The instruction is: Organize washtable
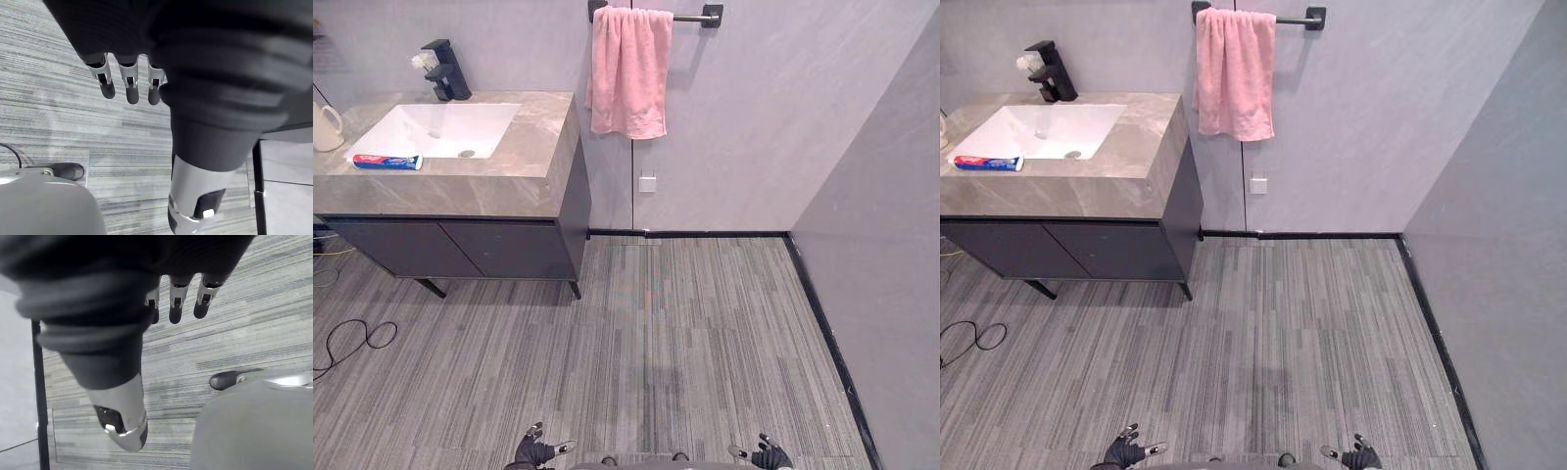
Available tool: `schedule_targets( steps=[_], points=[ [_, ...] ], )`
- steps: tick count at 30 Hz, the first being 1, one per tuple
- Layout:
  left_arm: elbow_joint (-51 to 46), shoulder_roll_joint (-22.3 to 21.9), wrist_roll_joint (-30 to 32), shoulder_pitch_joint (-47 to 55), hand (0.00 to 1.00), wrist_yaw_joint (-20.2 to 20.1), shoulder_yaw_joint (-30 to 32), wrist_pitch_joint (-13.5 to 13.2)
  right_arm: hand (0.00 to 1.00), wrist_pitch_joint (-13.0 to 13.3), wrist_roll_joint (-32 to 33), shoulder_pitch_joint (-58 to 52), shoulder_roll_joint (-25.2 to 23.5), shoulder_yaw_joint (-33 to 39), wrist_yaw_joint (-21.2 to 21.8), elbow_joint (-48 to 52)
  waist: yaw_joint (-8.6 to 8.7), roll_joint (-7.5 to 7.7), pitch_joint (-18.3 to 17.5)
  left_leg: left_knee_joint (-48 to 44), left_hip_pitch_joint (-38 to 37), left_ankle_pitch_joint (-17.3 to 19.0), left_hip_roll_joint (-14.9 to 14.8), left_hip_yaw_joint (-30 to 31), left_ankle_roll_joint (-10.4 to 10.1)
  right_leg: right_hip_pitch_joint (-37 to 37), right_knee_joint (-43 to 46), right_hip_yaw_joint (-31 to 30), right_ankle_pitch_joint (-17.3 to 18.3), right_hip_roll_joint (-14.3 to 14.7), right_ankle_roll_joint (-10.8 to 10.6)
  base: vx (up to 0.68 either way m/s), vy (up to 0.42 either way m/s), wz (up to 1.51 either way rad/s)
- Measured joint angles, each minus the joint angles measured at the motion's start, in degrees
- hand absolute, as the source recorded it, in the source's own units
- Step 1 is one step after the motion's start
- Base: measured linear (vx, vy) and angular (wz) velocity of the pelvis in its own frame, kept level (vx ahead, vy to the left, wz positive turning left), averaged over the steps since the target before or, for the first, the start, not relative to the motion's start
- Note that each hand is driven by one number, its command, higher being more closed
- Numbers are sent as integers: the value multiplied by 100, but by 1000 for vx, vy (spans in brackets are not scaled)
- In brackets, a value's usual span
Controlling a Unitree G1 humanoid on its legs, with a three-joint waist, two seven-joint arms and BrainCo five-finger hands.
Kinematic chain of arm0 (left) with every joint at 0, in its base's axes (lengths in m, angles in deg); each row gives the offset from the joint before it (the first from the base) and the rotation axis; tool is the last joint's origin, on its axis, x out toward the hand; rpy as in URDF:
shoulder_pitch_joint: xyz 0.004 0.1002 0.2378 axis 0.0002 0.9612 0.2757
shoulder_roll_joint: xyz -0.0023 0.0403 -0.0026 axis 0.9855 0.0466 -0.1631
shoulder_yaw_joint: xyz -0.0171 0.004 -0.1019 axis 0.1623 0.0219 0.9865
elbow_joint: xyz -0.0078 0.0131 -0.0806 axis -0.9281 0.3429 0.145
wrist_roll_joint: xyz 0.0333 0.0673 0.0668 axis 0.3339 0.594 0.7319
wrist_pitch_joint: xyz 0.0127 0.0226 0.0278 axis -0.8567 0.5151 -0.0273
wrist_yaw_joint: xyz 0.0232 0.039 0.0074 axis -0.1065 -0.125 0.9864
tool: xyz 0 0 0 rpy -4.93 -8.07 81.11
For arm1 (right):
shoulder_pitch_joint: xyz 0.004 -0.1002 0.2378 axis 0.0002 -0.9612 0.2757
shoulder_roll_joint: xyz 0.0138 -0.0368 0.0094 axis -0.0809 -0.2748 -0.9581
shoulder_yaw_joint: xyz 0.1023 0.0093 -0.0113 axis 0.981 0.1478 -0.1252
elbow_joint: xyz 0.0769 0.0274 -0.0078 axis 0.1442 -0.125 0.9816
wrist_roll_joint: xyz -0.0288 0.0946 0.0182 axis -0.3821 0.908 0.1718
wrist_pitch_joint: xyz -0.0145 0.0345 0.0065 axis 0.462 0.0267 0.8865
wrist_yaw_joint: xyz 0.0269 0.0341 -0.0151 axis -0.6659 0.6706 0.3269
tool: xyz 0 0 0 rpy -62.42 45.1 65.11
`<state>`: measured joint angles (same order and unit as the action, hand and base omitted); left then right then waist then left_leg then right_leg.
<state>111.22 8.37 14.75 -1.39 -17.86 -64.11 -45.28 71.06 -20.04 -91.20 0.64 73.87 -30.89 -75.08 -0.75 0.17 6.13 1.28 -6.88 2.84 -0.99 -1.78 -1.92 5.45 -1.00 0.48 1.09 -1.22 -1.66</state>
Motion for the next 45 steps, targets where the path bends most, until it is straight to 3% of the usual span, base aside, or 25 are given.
schedule_targets(
  steps=[27, 33, 38, 40, 42, 45],
  points=[
    [-6, -111, 29, -87, 0, -6, 392, -19, 0, -35, -156, 219, -38, 108, 6, 14, -2, -27, 174, 82, -91, 46, -44, -339, 21, -50, -121, -270, -99, 50, 4, -34, -18, -6],
    [-44, -93, 37, -193, 0, -6, 392, -16, 0, -63, -156, 442, -25, 128, 9, 79, -13, -8, 250, -312, 102, 399, -110, -634, 60, -272, 46, -597, -33, 112, -38, 4, -6, -30],
    [-267, -19, 45, -346, 0, -9, 390, -16, 0, -78, -166, 547, 81, 218, 9, 84, -6, -20, 347, -831, 262, 762, -94, -772, 139, -596, 850, -693, 407, 92, -186, 48, 28, -15],
    [-370, 67, 50, -392, 0, -9, 389, -17, 0, -77, -224, 561, 81, 299, 15, 123, -4, -5, 399, -1052, 267, 947, -60, -789, 207, -767, 1412, -662, 663, 47, -340, 56, 50, -5],
    [-406, 88, 51, -499, 0, -11, 374, -17, 0, -81, -331, 613, 85, 343, 14, 129, -5, -45, 498, -1204, 284, 1057, -34, -765, 293, -1216, 2531, -513, 812, 6, -532, 11, 79, 15],
    [-455, 161, 56, -537, 0, -11, 345, -15, 0, -92, -389, 647, -1, 334, 30, 146, -7, -14, 651, -1207, -14, 1181, 53, -721, 420, -1798, 4028, -218, 894, -169, -540, 102, 79, 14]
  ],
)
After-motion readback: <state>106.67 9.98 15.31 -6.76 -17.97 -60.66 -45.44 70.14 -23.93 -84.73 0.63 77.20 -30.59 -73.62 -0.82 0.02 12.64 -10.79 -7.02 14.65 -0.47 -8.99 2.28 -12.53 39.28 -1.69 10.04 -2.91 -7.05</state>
